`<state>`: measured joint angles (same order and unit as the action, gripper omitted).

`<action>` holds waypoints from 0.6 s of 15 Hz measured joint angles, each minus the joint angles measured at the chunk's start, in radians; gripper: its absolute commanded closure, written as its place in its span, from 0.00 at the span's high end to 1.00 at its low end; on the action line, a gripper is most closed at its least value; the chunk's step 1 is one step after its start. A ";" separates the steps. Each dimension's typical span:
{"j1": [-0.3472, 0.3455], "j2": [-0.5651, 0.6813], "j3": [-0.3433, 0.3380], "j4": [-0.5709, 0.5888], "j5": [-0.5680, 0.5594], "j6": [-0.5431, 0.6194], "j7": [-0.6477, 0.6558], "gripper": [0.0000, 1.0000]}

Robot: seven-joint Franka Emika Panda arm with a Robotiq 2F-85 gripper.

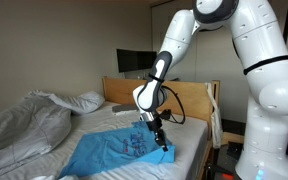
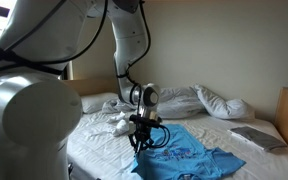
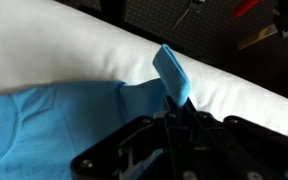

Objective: Fold the blue t-shirt from right to left

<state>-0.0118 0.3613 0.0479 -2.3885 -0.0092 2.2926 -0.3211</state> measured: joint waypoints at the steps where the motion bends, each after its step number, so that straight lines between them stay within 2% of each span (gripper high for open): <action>1: -0.017 -0.005 0.000 0.019 0.006 -0.033 -0.021 0.11; 9: -0.147 -0.012 -0.028 0.186 0.072 -0.256 -0.195 0.11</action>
<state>-0.1586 0.3493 0.0203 -2.2026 0.0624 2.0365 -0.5164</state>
